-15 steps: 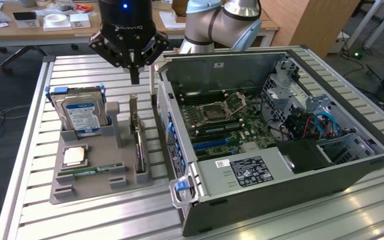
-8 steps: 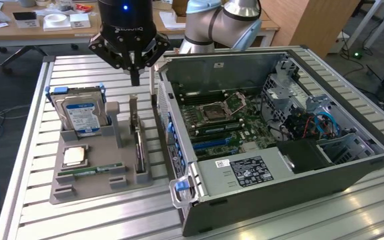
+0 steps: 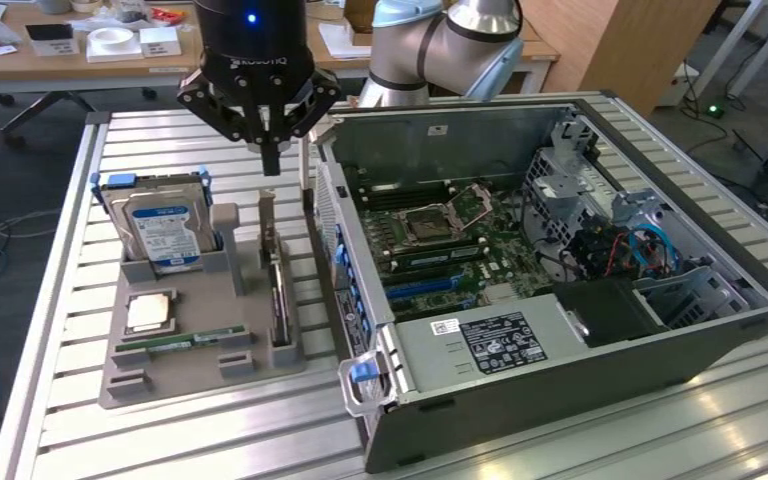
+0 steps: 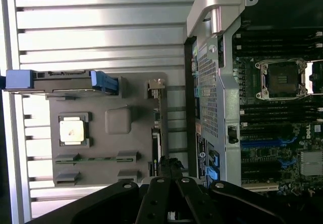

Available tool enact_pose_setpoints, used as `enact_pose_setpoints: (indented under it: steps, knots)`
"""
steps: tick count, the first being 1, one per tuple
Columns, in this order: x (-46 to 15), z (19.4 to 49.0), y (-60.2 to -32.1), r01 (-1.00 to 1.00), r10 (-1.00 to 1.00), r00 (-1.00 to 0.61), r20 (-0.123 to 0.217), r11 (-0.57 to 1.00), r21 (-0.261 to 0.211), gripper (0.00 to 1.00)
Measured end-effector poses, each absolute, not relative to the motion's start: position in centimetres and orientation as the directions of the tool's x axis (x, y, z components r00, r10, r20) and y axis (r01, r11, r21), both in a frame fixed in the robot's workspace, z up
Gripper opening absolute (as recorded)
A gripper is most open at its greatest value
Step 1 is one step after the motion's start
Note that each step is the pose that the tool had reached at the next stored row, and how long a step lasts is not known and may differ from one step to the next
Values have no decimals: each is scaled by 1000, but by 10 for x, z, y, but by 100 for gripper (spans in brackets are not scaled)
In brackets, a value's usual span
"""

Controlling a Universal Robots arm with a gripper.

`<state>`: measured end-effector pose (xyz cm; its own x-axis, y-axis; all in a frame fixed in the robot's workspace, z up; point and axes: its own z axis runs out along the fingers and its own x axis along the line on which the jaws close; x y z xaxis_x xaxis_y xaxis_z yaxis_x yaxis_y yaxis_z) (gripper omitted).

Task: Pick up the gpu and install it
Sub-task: 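Reach for the gpu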

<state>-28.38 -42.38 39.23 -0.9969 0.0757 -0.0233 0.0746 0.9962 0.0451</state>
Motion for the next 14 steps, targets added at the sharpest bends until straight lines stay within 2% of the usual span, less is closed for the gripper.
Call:
enact_pose_setpoints:
  steps: [14]
  knots:
    - [-284,392,-430,75,76,-997,-23,996,45,11]
